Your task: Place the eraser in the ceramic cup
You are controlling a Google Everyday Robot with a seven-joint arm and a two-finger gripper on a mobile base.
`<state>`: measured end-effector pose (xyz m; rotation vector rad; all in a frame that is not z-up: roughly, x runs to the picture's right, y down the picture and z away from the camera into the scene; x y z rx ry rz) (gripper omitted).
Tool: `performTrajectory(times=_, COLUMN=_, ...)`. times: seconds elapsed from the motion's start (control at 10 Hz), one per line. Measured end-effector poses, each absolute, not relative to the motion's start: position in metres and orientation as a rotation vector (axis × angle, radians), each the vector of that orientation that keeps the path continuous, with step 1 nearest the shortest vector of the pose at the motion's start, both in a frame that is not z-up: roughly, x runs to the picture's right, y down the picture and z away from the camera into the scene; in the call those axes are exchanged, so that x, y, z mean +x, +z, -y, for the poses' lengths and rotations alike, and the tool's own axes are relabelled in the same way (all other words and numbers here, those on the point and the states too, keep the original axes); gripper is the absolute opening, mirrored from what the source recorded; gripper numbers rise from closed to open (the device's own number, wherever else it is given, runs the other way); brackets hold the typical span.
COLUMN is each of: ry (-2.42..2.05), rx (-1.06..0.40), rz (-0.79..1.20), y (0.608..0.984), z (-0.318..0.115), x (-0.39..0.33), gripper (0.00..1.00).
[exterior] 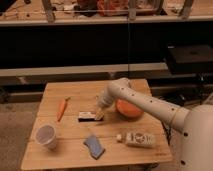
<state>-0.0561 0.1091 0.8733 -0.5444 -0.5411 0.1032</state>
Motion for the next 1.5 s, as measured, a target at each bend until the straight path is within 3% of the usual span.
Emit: performTrajectory(times=1.5, ry=0.213, rx=-0.6, rz=0.571, y=0.876, z=-0.114, x=-0.078, gripper=0.8)
